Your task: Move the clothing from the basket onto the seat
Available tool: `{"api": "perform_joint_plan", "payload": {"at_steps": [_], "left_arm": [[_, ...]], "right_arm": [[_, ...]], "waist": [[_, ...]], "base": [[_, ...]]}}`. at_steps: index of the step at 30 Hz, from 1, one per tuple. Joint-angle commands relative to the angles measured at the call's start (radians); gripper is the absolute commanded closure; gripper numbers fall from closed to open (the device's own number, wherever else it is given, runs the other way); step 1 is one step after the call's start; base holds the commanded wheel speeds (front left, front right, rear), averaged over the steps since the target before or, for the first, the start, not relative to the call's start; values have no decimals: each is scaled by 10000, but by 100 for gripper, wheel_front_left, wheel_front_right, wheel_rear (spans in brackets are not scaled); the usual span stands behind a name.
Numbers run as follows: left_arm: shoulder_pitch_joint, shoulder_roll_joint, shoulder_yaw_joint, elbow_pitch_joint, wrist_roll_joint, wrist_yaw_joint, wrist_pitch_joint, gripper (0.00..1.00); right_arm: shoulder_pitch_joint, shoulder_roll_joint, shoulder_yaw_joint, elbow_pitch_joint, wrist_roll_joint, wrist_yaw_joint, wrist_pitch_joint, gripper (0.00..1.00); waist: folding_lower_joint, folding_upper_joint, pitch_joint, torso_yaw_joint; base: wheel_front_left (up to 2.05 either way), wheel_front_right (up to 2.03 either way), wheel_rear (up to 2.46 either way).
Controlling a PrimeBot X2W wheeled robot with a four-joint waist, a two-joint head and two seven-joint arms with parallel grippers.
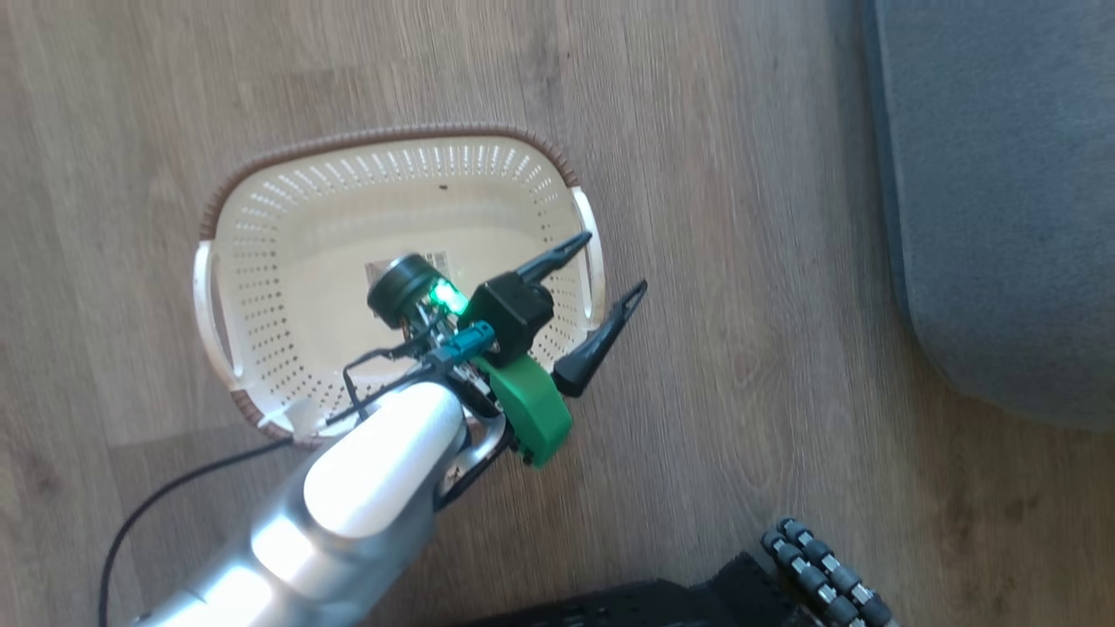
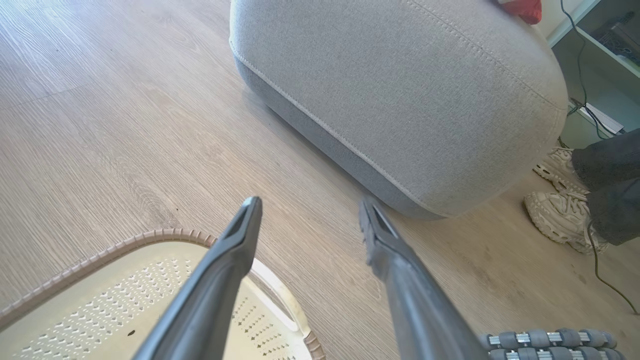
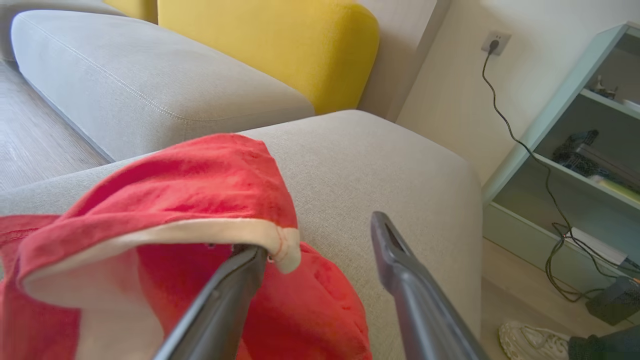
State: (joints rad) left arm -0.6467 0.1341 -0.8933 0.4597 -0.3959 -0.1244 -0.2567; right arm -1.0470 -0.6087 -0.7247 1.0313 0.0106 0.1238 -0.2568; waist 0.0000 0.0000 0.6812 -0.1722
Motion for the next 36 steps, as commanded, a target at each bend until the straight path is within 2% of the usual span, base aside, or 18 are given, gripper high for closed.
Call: {"api": "perform_joint_plan", "payload": {"at_steps": [1, 10, 16, 27, 36], "left_arm": [[227, -73, 264, -230, -6, -61, -51, 0], [757, -309, 934, -360, -45, -62, -51, 0], [1319, -378, 1961, -545, 51, -62, -51, 0], [2683, -477, 4585, -994, 764, -53, -51, 0], [3614, -682, 6275, -1394, 1326, -56, -51, 0]], "right_arm": [[379, -481, 290, -533, 194, 69, -47, 0], [2611, -149, 2568, -2176, 2294, 69, -48, 0], [3740, 295, 3662, -3656, 3180, 69, -48, 0], [5357, 2772, 5040, -6134, 2500, 69, -49, 0], [6419, 3603, 6087, -7327, 2708, 69, -49, 0]], "waist": [[0, 0, -276, 55], [0, 0, -1485, 477], [0, 0, -2339, 945], [0, 0, -3714, 1776], [0, 0, -4525, 2127]], "base": [[0, 0, 0], [0, 0, 0], [0, 0, 0], [0, 0, 0], [0, 0, 0]]}}
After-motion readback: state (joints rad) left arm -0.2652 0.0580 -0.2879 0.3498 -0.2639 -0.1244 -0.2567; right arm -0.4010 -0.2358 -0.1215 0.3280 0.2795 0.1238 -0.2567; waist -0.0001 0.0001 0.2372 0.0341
